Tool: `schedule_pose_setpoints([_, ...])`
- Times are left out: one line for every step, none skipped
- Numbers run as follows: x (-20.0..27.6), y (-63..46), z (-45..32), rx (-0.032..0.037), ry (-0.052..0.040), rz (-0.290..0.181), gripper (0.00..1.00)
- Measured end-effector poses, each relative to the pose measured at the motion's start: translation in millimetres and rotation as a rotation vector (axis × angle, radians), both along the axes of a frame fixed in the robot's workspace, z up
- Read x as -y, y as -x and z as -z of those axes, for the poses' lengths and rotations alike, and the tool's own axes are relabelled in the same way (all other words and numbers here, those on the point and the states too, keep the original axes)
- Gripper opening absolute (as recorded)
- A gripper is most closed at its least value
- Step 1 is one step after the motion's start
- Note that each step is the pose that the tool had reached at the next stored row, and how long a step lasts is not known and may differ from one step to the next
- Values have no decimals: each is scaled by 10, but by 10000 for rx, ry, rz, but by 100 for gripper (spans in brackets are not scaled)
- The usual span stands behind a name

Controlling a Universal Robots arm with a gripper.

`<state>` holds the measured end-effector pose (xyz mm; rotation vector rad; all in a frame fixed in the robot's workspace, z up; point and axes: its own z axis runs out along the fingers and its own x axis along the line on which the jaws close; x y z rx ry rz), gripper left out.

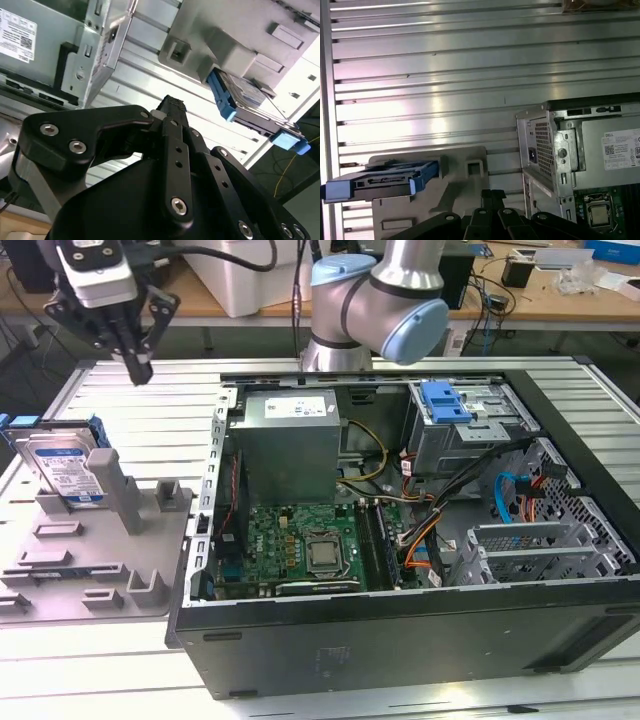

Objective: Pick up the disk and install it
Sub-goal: 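Reach for the disk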

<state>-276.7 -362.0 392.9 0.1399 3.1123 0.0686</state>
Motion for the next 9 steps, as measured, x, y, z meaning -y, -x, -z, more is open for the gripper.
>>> schedule_pose_setpoints([-5, 30, 0, -1, 0, 3, 11])
schedule_pose_setpoints([-10, 66, 0, -2, 1, 8, 11])
schedule_pose_setpoints([-15, 98, 0, -1, 1, 11, 11])
schedule_pose_setpoints([-19, 129, 1, 0, 0, 14, 11])
schedule_pose_setpoints([-26, 173, 1, 0, 0, 19, 11])
schedule_pose_setpoints([-30, 205, 1, -1, 0, 23, 11])
schedule_pose_setpoints([-35, 250, 2, 0, 0, 29, 11])
schedule_pose_setpoints([-40, 305, 2, -2, 1, 34, 11])
schedule_pose_setpoints([-42, 339, 2, -2, 1, 37, 11])
